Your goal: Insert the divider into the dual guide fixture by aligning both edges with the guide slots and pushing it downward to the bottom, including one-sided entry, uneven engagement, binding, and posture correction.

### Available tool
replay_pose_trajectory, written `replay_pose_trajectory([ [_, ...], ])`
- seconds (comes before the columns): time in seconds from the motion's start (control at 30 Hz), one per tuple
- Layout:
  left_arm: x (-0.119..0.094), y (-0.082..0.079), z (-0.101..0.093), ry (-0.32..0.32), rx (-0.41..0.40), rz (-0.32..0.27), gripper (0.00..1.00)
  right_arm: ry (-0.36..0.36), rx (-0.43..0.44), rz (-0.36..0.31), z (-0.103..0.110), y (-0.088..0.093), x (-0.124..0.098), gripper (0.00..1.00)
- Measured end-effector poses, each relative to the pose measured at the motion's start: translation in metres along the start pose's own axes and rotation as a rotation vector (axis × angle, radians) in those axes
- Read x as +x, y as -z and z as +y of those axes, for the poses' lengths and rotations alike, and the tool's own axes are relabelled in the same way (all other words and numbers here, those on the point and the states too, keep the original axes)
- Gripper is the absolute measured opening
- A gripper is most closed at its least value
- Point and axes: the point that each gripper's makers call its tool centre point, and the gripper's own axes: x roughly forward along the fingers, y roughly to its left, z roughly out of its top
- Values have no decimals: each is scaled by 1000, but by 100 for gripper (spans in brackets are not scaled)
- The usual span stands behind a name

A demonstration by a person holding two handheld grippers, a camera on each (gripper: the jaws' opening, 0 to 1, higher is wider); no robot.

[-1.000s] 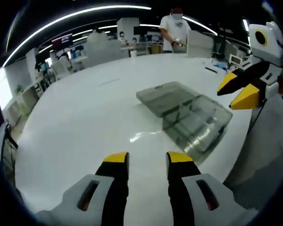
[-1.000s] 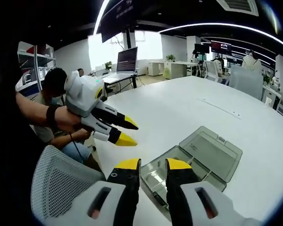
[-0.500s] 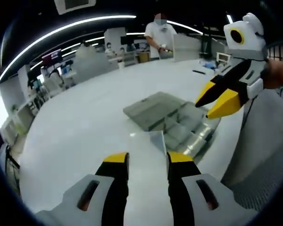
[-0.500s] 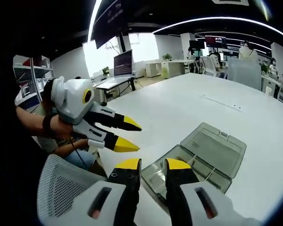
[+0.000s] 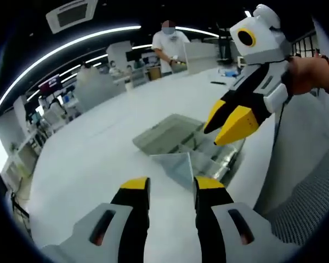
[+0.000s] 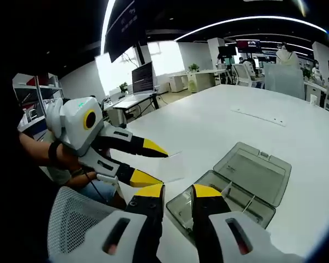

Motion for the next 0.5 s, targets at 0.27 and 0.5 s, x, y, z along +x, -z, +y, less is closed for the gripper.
replay_pose_trajectory([
  [0.27,1,-11,-13,34,59,-34,30,-5,10,-2,-2,-2,1,15],
  [0.5,2,-17,-19,60,86,-58,30,-5,25,-5,-4,-3,0,15],
])
